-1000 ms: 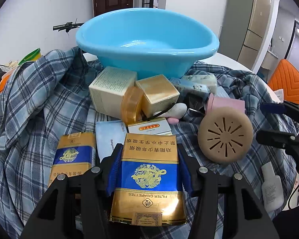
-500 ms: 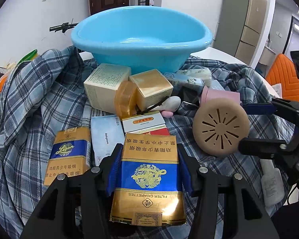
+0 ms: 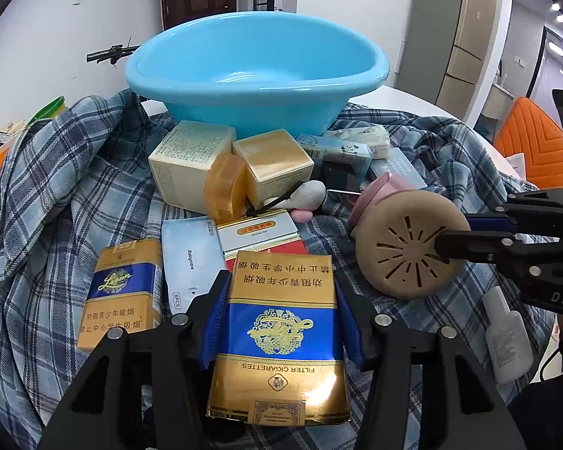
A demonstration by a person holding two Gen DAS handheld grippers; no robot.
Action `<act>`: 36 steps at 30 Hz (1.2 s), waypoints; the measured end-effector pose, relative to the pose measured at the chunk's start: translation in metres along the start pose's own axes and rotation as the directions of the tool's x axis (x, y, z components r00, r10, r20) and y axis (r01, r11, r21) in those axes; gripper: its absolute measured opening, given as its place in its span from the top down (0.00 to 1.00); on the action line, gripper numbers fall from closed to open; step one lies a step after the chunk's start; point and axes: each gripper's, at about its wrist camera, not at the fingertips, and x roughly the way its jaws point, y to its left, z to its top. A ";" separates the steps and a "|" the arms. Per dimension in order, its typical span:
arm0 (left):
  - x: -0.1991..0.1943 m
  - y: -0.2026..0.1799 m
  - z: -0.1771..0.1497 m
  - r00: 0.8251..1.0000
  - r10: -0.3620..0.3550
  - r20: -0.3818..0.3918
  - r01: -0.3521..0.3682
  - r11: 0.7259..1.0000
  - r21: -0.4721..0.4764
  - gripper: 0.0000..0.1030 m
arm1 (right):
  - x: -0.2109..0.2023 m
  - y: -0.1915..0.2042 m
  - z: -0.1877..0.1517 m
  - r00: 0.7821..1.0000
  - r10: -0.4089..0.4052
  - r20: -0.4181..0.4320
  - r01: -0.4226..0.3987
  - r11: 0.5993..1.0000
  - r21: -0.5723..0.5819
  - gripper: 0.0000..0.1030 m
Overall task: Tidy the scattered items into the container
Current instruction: 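Grasp the tan round soap dish with the right tool while the left tool holds the pack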
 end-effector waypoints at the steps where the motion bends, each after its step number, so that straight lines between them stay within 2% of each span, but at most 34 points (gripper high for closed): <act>1: 0.000 0.000 0.000 1.000 0.000 0.001 0.000 1.000 -0.001 0.47 | -0.001 0.001 -0.001 1.000 0.011 -0.008 -0.011 1.000 -0.010 0.88; 5: 0.000 0.000 0.001 1.000 -0.006 -0.001 0.006 1.000 -0.004 0.47 | 0.002 0.011 -0.004 1.000 0.013 -0.028 -0.015 0.998 -0.062 0.86; 10: -0.001 -0.005 0.000 1.000 -0.015 -0.003 0.015 1.000 0.006 0.47 | 0.013 0.017 -0.002 0.993 0.105 -0.054 -0.108 0.992 -0.059 0.84; 16: 0.000 -0.007 0.000 1.000 -0.021 -0.007 0.021 1.000 0.011 0.47 | 0.039 0.028 -0.005 0.994 0.055 -0.096 -0.063 0.994 -0.088 0.80; 19: 0.001 -0.007 0.001 1.000 -0.023 -0.007 0.023 1.000 0.012 0.47 | 0.042 0.026 -0.003 0.993 0.075 -0.094 -0.081 0.995 -0.058 0.71; 21: 0.001 -0.006 0.001 1.000 -0.020 -0.009 0.020 1.000 0.013 0.47 | 0.042 0.025 -0.001 0.992 0.093 -0.084 -0.097 0.995 -0.039 0.51; 25: 0.001 -0.004 0.000 1.000 -0.015 -0.011 0.015 1.000 0.011 0.47 | 0.040 0.022 0.002 0.993 0.101 -0.057 -0.102 0.995 -0.014 0.48; 26: 0.001 -0.004 0.000 1.000 -0.014 -0.011 0.014 1.000 0.010 0.47 | 0.039 0.021 0.002 0.993 0.102 -0.051 -0.103 0.995 -0.010 0.49; 28: 0.001 -0.003 0.000 1.000 -0.012 -0.010 0.012 1.000 0.006 0.47 | 0.037 0.018 0.003 0.994 0.104 -0.040 -0.104 0.995 0.009 0.82; 29: 0.001 -0.002 0.000 1.000 -0.011 -0.010 0.011 1.000 0.004 0.47 | 0.036 0.017 0.003 0.995 0.094 -0.033 -0.094 0.996 0.010 0.89; 36: -0.001 -0.002 0.002 1.000 -0.006 -0.004 0.006 1.000 0.000 0.47 | 0.022 0.020 0.000 0.997 0.083 -0.004 -0.083 0.996 -0.019 0.90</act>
